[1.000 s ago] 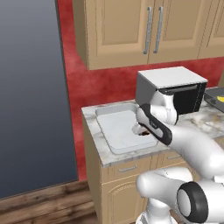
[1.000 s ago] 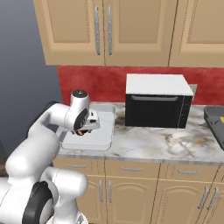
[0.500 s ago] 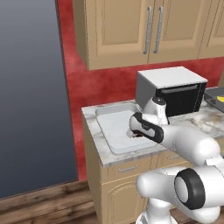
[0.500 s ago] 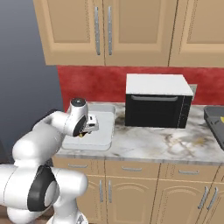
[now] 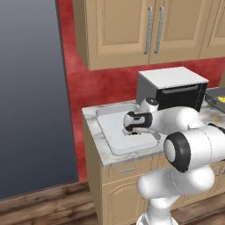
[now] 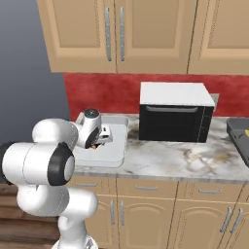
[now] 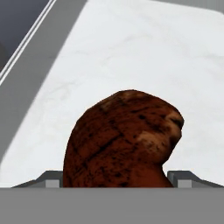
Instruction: Place one lemon wedge and one steak in each tupperware on the nearby counter, to pack two identical lunches.
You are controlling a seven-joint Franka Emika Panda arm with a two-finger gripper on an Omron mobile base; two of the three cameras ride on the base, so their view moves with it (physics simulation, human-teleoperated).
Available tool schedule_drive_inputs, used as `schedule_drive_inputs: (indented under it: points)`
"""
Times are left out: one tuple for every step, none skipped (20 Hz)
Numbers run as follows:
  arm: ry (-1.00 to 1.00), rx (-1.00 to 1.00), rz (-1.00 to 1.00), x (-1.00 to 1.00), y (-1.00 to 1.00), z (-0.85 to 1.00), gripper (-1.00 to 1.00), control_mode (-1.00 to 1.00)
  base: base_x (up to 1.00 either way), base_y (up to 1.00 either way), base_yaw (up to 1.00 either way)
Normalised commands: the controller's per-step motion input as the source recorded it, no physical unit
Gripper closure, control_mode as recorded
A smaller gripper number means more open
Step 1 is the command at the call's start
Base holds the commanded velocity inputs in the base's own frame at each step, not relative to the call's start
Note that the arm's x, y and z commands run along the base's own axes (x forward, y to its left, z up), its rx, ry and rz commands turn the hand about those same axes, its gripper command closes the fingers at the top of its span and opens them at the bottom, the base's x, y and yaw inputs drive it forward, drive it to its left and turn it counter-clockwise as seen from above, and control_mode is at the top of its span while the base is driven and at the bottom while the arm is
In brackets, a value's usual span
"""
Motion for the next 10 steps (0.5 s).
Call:
schedule_drive_inputs:
  points:
    - [0.00, 0.00, 0.00, 0.49, 0.00, -0.31, 1.00, -1.00, 0.00, 0.00, 0.00]
    - [0.00, 0.00, 0.00, 0.48, 0.00, -0.32, 1.00, -1.00, 0.00, 0.00, 0.00]
    - [0.00, 0.00, 0.00, 0.47, 0.00, -0.33, 1.00, -1.00, 0.00, 0.00, 0.00]
    - [0.00, 0.00, 0.00, 0.44, 0.00, -0.34, 1.00, -1.00, 0.00, 0.00, 0.00]
    - [0.00, 0.00, 0.00, 0.44, 0.01, -0.36, 1.00, -1.00, 0.00, 0.00, 0.00]
    - [0.00, 0.00, 0.00, 0.41, 0.04, -0.39, 1.00, -1.00, 0.00, 0.00, 0.00]
    - [0.00, 0.00, 0.00, 0.37, 0.06, -0.41, 1.00, -1.00, 0.00, 0.00, 0.00]
    - [0.00, 0.00, 0.00, 0.35, 0.08, -0.44, 1.00, -1.00, 0.00, 0.00, 0.00]
    - [0.00, 0.00, 0.00, 0.34, 0.09, -0.41, 1.00, -1.00, 0.00, 0.00, 0.00]
    - [0.00, 0.00, 0.00, 0.31, 0.09, -0.37, 1.00, -1.00, 0.00, 0.00, 0.00]
